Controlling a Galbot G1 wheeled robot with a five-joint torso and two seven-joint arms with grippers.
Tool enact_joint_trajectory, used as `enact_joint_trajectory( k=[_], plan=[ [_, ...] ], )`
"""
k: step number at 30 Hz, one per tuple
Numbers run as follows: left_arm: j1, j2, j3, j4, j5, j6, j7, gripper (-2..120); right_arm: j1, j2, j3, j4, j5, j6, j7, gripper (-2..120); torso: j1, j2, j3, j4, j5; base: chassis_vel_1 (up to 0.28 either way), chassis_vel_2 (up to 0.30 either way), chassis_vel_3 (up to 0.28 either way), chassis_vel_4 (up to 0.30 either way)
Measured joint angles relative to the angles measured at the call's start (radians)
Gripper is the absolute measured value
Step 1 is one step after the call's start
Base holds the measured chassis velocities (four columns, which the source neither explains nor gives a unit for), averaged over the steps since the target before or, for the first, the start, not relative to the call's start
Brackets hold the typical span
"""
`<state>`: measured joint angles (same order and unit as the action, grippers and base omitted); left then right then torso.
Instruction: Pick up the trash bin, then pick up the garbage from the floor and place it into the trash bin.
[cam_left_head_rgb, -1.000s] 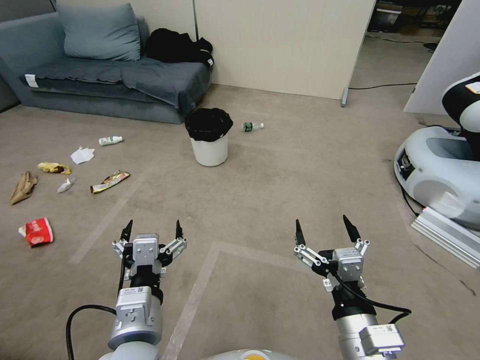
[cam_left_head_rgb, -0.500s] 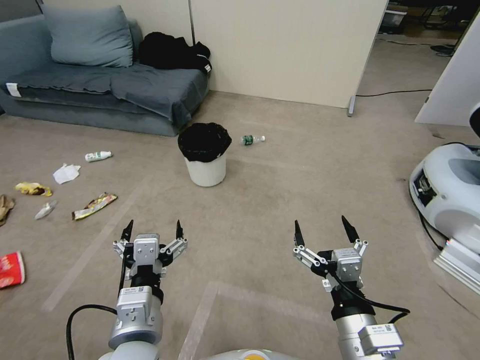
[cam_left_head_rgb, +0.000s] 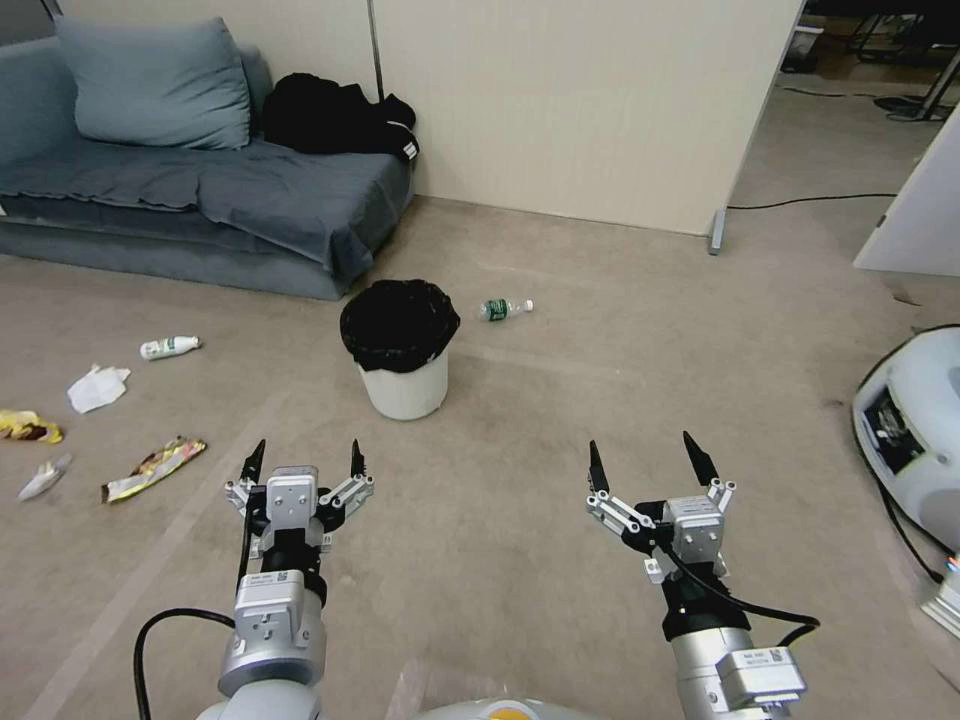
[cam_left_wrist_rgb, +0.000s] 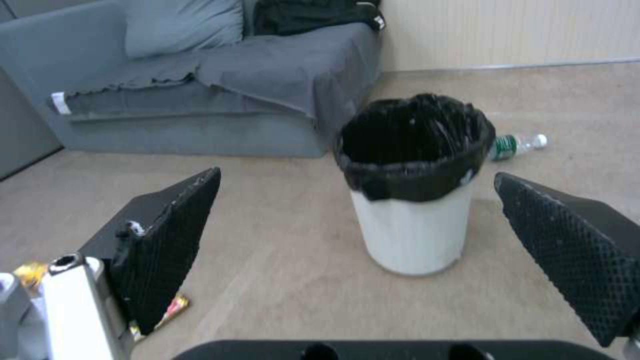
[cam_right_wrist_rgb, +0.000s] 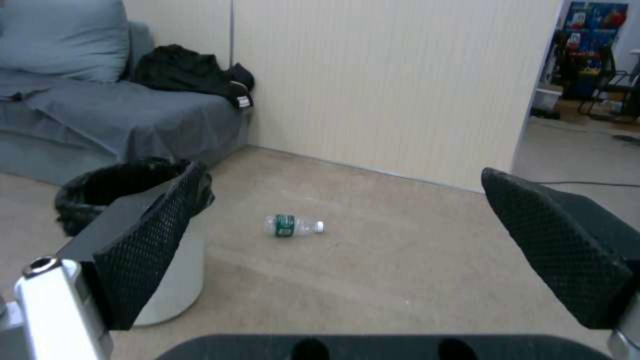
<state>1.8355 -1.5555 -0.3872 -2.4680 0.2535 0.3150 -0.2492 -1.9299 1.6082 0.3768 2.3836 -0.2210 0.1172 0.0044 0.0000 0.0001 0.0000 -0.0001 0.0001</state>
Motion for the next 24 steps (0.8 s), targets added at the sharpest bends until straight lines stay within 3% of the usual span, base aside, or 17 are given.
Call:
enact_joint_trajectory(
  k=[24],
  plan=[
    [-0.003,0.003,0.002,-0.005,0.001,0.000,0.005,100,0.001,0.000,-0.003,-0.012,-0.010,0.012,-0.008,100,0.000,0.000,0.000,0.0000,-0.0003,-0.211,0.213,0.212,-0.206]
  ],
)
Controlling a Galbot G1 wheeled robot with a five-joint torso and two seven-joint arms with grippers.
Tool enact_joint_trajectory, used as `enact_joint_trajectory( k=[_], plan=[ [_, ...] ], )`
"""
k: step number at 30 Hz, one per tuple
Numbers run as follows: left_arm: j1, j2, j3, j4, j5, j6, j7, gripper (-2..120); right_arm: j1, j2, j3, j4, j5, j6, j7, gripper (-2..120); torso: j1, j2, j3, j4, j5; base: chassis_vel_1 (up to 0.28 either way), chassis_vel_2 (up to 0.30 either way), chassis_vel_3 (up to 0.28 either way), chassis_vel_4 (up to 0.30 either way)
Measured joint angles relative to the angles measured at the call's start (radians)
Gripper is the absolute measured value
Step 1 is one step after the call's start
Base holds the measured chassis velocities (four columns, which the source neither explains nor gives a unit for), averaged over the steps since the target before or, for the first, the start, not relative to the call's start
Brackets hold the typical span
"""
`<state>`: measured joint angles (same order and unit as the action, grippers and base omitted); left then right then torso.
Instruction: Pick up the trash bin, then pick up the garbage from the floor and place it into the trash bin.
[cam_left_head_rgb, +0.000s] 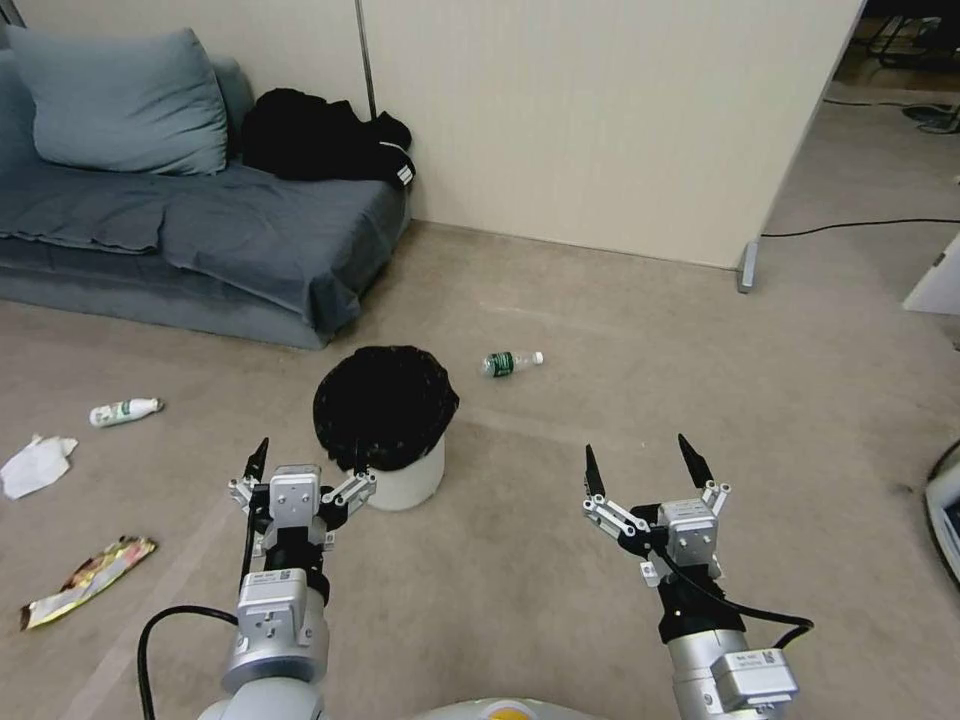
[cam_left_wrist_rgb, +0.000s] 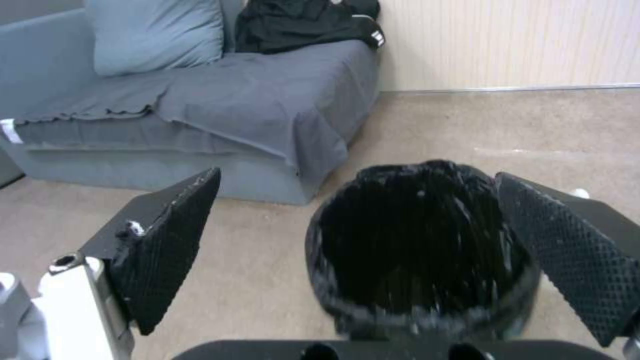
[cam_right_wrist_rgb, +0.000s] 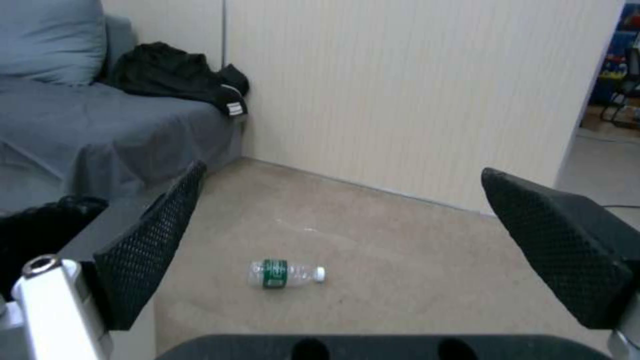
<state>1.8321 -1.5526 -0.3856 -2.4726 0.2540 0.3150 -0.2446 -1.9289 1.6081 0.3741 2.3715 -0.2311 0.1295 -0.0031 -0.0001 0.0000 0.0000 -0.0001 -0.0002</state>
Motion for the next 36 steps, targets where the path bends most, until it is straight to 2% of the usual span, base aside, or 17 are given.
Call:
enact_joint_trajectory(
  k=[15,26,33,36],
  plan=[
    [0.003,0.004,-0.004,-0.005,0.000,0.000,0.002,100,-0.001,0.000,0.000,-0.001,0.006,0.011,-0.008,100,0.000,0.000,0.000,0.0001,0.0002,-0.185,0.178,0.189,-0.173],
    [-0.021,0.004,-0.036,0.010,-0.034,0.013,-0.004,100,0.000,0.000,0.001,-0.003,0.010,0.020,-0.013,100,0.000,0.000,0.000,0.0001,0.0002,-0.006,-0.004,-0.002,-0.001],
    [-0.097,-0.001,-0.098,0.053,-0.129,0.066,-0.013,100,0.001,0.000,0.010,-0.003,0.019,0.033,-0.029,100,0.000,0.000,0.000,0.0001,0.0001,0.000,0.000,0.000,0.000],
    [-0.177,-0.001,-0.147,0.097,-0.205,0.142,-0.014,100,0.004,0.000,0.021,-0.004,0.024,0.048,-0.039,100,0.000,0.000,0.000,0.0000,0.0000,0.000,0.000,0.000,0.000]
  ],
)
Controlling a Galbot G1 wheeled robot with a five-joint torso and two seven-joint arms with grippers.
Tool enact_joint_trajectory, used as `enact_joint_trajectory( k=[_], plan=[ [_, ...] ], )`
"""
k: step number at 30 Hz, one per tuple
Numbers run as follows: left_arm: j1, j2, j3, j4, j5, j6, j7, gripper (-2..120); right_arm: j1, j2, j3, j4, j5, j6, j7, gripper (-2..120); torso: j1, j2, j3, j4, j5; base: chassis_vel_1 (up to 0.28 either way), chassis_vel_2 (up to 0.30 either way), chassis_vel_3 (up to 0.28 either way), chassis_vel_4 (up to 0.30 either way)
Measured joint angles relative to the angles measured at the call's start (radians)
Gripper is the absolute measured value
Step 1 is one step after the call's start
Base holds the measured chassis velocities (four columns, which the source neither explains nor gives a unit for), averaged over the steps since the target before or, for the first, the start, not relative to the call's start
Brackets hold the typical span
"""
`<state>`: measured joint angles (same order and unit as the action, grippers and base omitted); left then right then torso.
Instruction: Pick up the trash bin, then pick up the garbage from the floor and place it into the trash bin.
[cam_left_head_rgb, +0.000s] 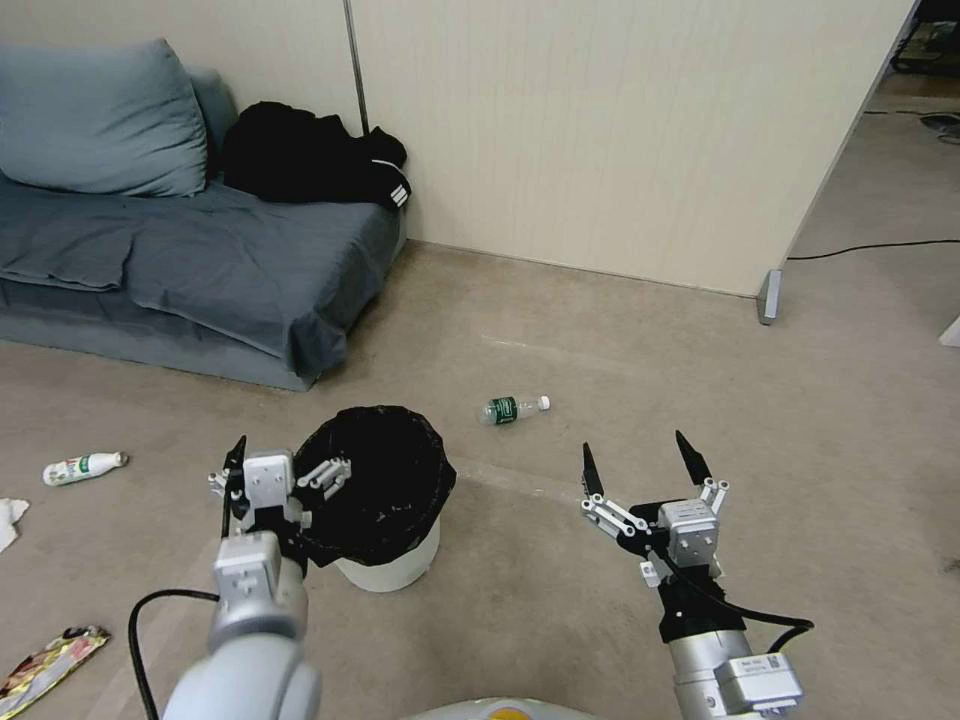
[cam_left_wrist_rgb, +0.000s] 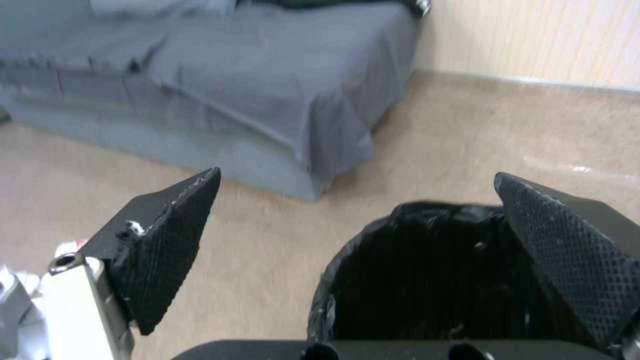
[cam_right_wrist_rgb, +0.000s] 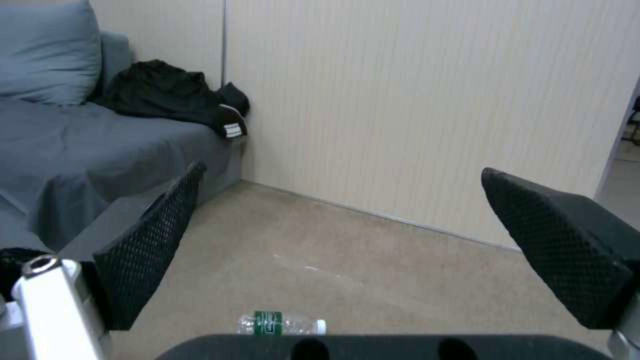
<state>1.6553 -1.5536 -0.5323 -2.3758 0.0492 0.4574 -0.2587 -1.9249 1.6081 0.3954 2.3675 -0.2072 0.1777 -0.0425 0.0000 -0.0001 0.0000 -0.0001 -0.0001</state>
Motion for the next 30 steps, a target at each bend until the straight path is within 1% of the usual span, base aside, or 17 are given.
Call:
enact_joint_trajectory(
  k=[1,2,5,6,9,10,12,13,16,17,20,25,27,29,30],
  plan=[
    [-0.027,0.002,-0.018,0.020,-0.035,0.036,-0.004,100,0.002,0.000,0.003,0.000,0.001,0.004,-0.005,100,0.000,0.000,0.000,0.0000,0.0002,0.000,0.000,0.000,0.000],
    [-0.027,0.002,-0.018,0.020,-0.035,0.036,-0.004,100,0.002,0.000,0.003,0.000,0.001,0.004,-0.005,100,0.000,0.000,0.000,0.0000,0.0002,0.000,0.000,0.000,0.000],
    [-0.084,0.011,-0.048,0.082,-0.105,0.100,-0.004,99,0.005,0.000,0.004,-0.005,-0.001,0.017,-0.025,100,0.000,0.000,0.000,0.0001,0.0001,0.000,0.000,0.000,0.000],
    [-0.084,0.011,-0.048,0.082,-0.105,0.100,-0.004,99,0.005,0.000,0.004,-0.005,-0.001,0.017,-0.025,100,0.000,0.000,0.000,0.0001,0.0001,0.000,0.000,0.000,0.000],
    [-0.123,0.020,-0.066,0.146,-0.151,0.141,-0.003,97,0.013,0.000,0.012,-0.012,-0.002,0.028,-0.046,100,0.000,0.000,0.000,0.0001,0.0000,0.000,0.000,0.000,0.000],
    [-0.123,0.020,-0.066,0.146,-0.151,0.141,-0.003,97,0.013,0.000,0.012,-0.012,-0.002,0.028,-0.046,100,0.000,0.000,0.000,0.0001,0.0000,0.000,0.000,0.000,0.000],
    [-0.151,0.027,-0.085,0.210,-0.197,0.162,-0.008,96,0.022,0.000,0.022,-0.012,0.003,0.028,-0.056,100,0.000,0.000,0.000,0.0001,0.0002,0.000,0.000,0.000,0.000],
    [-0.151,0.027,-0.085,0.210,-0.197,0.162,-0.008,96,0.022,0.000,0.022,-0.012,0.003,0.028,-0.056,100,0.000,0.000,0.000,0.0001,0.0002,0.000,0.000,0.000,0.000],
    [-0.180,0.029,-0.088,0.273,-0.257,0.183,-0.021,95,0.024,0.000,0.017,-0.011,0.005,0.028,-0.059,100,0.000,0.000,0.000,0.0000,0.0002,0.000,0.000,0.000,0.000],
    [-0.180,0.029,-0.088,0.273,-0.257,0.183,-0.021,95,0.024,0.000,0.017,-0.011,0.005,0.028,-0.059,100,0.000,0.000,0.000,0.0000,0.0002,0.000,0.000,0.000,0.000],
    [-0.191,0.030,-0.090,0.313,-0.270,0.188,-0.031,95,0.024,0.000,0.009,-0.009,0.004,0.025,-0.062,100,0.000,0.000,0.000,0.0001,0.0002,0.000,0.000,0.000,0.000],
    [-0.205,0.031,-0.106,0.342,-0.270,0.188,-0.045,95,0.024,0.000,0.012,-0.009,0.003,0.025,-0.066,100,0.000,0.000,0.000,0.0002,0.0003,0.000,0.000,0.000,0.000],
    [-0.219,0.035,-0.112,0.367,-0.280,0.190,-0.050,95,0.024,0.000,0.013,-0.011,0.002,0.026,-0.067,100,0.000,0.000,0.000,0.0001,0.0002,0.000,0.000,0.000,0.000],
    [-0.226,0.037,-0.113,0.379,-0.286,0.190,-0.053,93,0.024,0.000,0.012,-0.012,0.001,0.027,-0.068,100,0.000,0.000,0.000,0.0001,0.0002,0.000,0.000,0.000,0.000],
    [-0.232,0.038,-0.113,0.392,-0.293,0.191,-0.058,88,0.023,0.000,0.011,-0.014,0.000,0.027,-0.069,100,0.000,0.000,0.000,0.0001,0.0001,0.000,0.000,0.000,0.000]
  ],
)
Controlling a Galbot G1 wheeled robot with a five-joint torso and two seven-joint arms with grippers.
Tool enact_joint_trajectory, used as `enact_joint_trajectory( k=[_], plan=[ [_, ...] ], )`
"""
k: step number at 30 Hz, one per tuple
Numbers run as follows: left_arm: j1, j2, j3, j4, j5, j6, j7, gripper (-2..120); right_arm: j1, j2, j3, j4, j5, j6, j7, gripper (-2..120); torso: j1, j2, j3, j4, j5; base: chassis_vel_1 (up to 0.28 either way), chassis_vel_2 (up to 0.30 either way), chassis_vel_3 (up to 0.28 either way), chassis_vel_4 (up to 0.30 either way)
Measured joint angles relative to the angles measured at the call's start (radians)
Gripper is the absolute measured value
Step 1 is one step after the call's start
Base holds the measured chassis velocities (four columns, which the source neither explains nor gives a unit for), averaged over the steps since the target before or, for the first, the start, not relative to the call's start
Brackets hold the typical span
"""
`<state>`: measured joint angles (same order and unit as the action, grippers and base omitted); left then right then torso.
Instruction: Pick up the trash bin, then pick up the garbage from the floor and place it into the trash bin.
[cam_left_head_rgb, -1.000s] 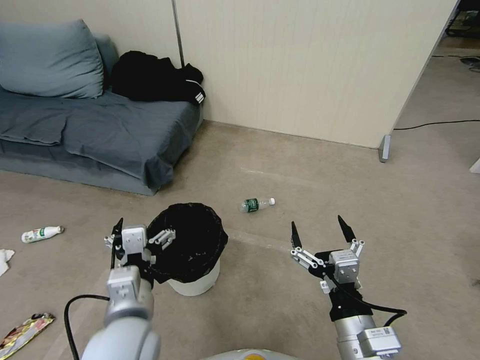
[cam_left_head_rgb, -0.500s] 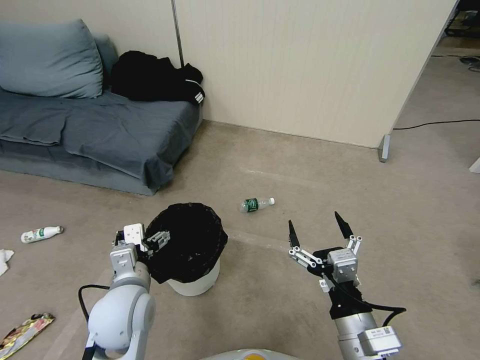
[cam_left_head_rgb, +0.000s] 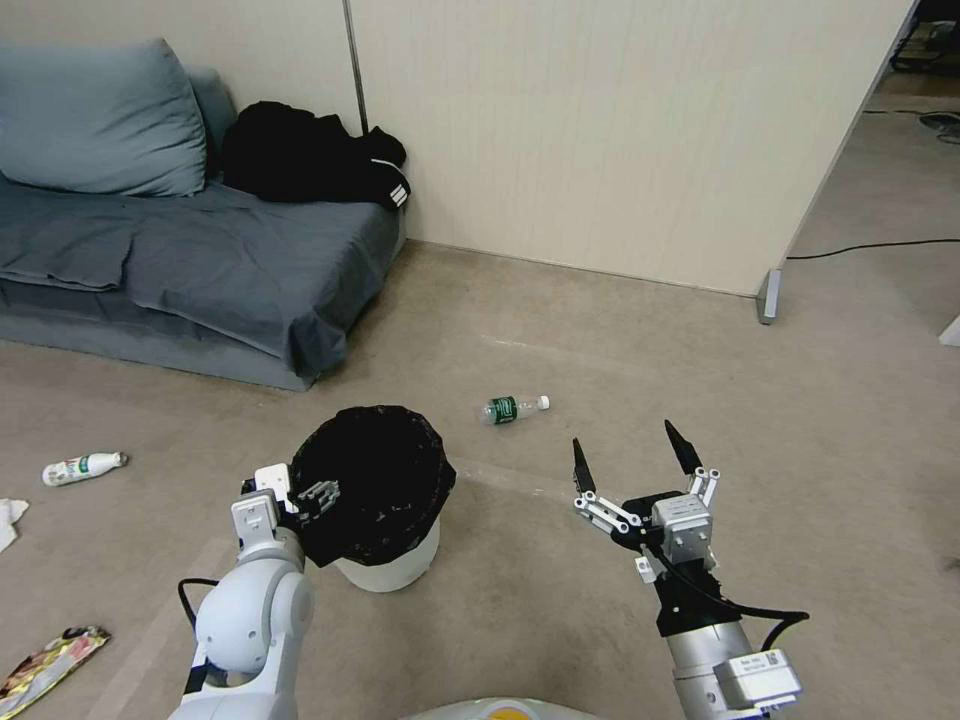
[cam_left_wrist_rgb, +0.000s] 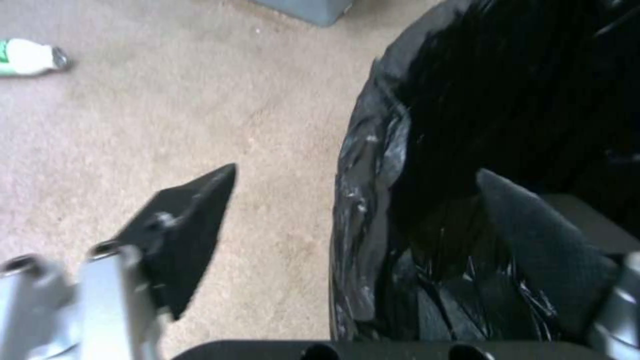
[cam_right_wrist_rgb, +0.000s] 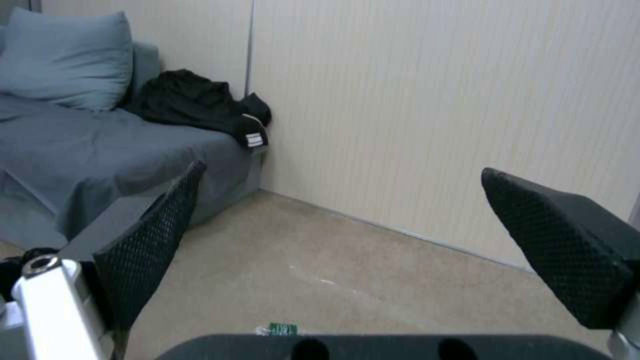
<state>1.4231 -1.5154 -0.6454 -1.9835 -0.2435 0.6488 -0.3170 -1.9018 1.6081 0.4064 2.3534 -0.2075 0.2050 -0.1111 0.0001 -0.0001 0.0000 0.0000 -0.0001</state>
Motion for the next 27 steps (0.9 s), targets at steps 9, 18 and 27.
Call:
enact_joint_trajectory(
  k=[9,18,27],
  plan=[
    [-0.022,0.001,-0.010,0.052,-0.039,0.000,-0.028,55,-0.004,0.000,0.000,-0.003,-0.007,0.005,-0.002,100,0.000,0.000,0.000,0.0000,0.0004,0.000,0.000,0.000,0.000],
    [-0.013,0.000,0.005,0.044,-0.062,0.004,-0.033,25,-0.004,0.000,-0.012,0.003,-0.027,0.002,0.012,100,0.000,0.000,0.000,0.0000,0.0005,0.000,0.000,0.000,0.000],
    [-0.001,-0.005,0.008,0.043,-0.094,0.003,-0.041,10,-0.005,0.000,-0.020,0.023,-0.063,-0.030,0.046,100,0.000,0.000,0.000,0.0002,0.0009,0.000,0.000,0.000,0.000]
  ],
)
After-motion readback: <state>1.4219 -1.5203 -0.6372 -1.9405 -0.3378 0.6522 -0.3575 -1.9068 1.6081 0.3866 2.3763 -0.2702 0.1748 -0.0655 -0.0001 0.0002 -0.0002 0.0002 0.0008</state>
